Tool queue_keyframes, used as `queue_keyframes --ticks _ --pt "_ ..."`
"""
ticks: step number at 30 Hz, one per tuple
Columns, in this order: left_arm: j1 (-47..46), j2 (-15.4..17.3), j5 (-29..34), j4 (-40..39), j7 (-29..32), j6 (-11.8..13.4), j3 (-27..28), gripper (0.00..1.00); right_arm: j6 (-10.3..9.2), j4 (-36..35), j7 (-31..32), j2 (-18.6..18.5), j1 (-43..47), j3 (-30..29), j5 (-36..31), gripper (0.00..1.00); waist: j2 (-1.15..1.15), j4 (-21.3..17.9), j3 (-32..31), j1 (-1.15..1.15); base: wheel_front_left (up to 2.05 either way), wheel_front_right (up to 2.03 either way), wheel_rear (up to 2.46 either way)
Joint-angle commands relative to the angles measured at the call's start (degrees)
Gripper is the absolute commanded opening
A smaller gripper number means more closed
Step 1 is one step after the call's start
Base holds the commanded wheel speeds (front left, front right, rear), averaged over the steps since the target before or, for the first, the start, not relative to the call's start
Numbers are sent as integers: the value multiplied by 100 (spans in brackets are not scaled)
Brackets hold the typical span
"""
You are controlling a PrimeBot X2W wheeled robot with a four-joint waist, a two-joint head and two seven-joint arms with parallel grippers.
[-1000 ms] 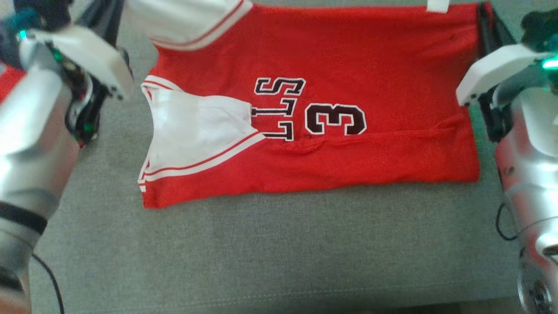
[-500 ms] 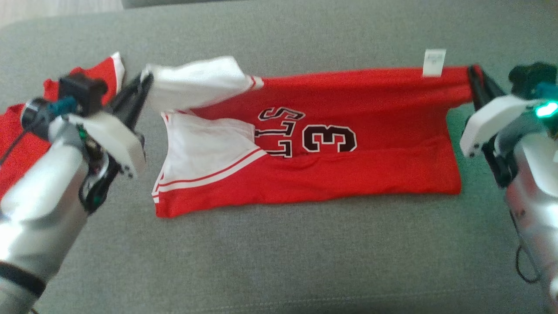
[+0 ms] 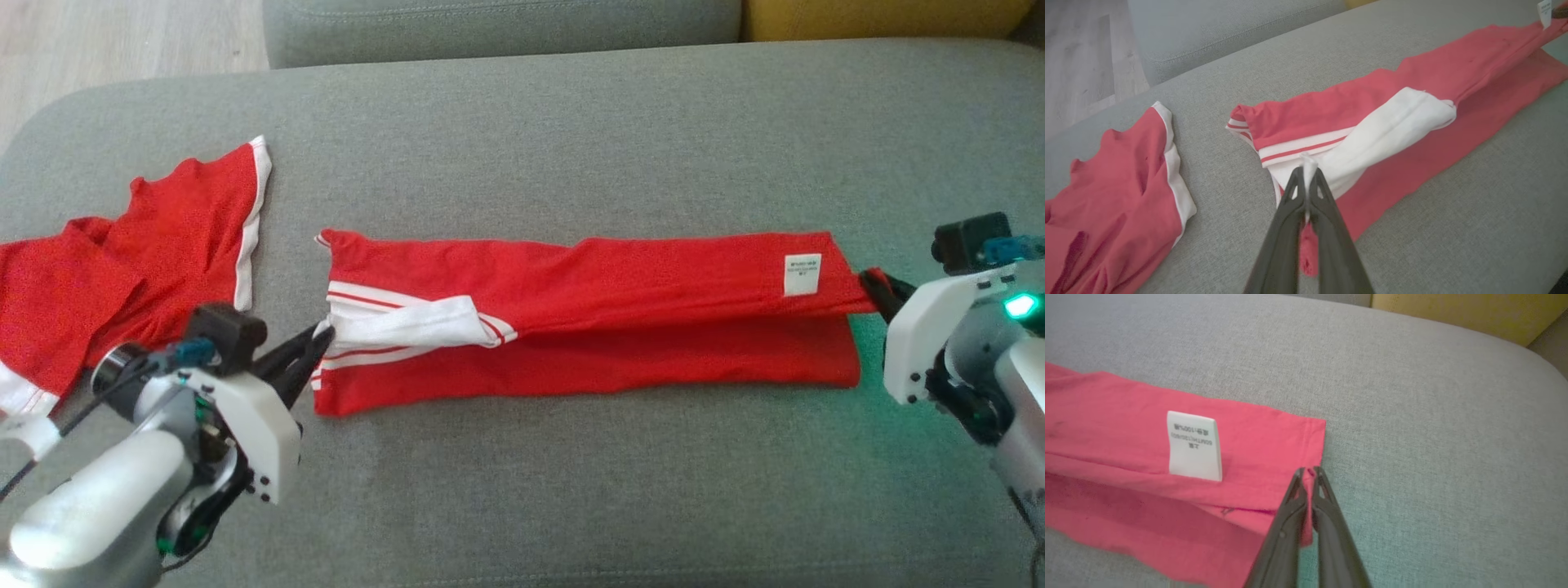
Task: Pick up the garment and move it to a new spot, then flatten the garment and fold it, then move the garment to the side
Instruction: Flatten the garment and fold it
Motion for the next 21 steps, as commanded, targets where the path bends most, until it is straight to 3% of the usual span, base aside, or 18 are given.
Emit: queue_keyframes --ticks 1,4,5,6,7,9,10,15,21 --pt "-217 256 66 -119 -7 69 263 0 19 -179 43 -201 16 54 27 0 0 -4 11 0 0 0 0" --pt "-229 212 226 -13 -48 92 157 0 19 -258 291 -294 105 123 88 0 0 -24 29 0 0 0 0" --pt "-223 184 247 50 -67 92 133 0 19 -271 395 -307 138 123 130 13 0 -36 30 0 0 0 0" --pt "-221 163 285 119 -82 87 98 0 19 -288 506 -319 171 130 163 100 0 -52 31 0 0 0 0" --pt "-222 145 331 192 -104 85 63 5 19 -321 603 -332 197 132 189 100 0 -67 35 0 0 0 0" --pt "-216 100 401 335 -154 92 8 74 19 -395 786 -362 257 122 251 100 0 -96 36 0 0 0 0" --pt "-206 74 410 400 -178 96 -6 100 19 -438 838 -386 277 99 268 100 0 -108 33 0 0 0 0" --pt "-138 -51 283 627 -433 278 152 100 19 -643 855 -413 301 -201 109 100 0 -144 -18 0 0 0 0" --pt "-35 -264 -155 583 -981 598 714 100 19 -991 342 47 319 -924 -128 100 0 -141 -133 0 0 0 0"
